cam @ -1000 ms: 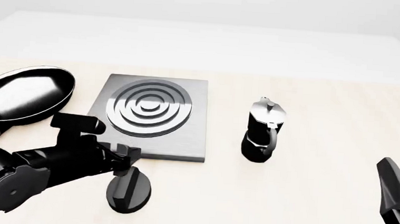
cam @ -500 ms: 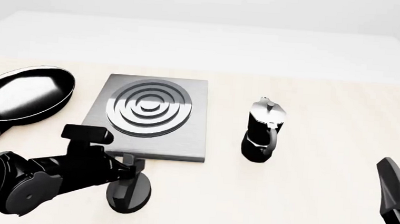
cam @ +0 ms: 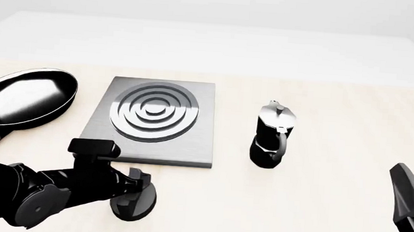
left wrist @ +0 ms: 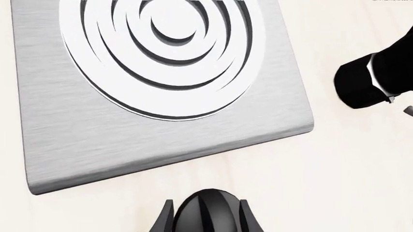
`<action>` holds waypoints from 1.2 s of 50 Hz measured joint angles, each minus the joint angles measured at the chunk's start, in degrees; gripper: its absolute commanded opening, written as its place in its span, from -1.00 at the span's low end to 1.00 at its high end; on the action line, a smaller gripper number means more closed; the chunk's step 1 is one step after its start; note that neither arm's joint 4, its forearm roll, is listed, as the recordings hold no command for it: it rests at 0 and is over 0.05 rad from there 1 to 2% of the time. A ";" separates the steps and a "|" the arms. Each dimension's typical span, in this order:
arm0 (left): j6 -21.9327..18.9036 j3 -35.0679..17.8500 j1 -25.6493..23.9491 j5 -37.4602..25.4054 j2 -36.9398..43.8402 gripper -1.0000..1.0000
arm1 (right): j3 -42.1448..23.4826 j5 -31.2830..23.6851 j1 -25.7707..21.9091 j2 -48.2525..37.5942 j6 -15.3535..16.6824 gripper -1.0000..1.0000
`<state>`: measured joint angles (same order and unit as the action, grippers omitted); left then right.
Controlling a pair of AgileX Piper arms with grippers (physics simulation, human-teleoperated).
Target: Turn on the stove.
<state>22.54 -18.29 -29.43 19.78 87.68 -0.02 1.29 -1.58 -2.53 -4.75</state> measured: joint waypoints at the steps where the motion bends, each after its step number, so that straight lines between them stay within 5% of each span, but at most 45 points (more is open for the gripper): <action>1: 0.20 -0.01 -0.07 0.19 0.28 1.00 | 0.00 0.00 0.00 -0.01 -0.01 1.00; 40: 5.08 -0.50 3.75 -0.20 -1.86 1.00 | 0.01 0.85 -0.23 -1.03 0.04 1.00; 60: -3.20 0.29 11.89 -2.87 -4.66 1.00 | 0.01 0.78 -0.27 -0.89 0.14 1.00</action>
<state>19.35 -18.00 -17.53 16.91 83.02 -0.01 2.06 -1.85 -3.43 -4.61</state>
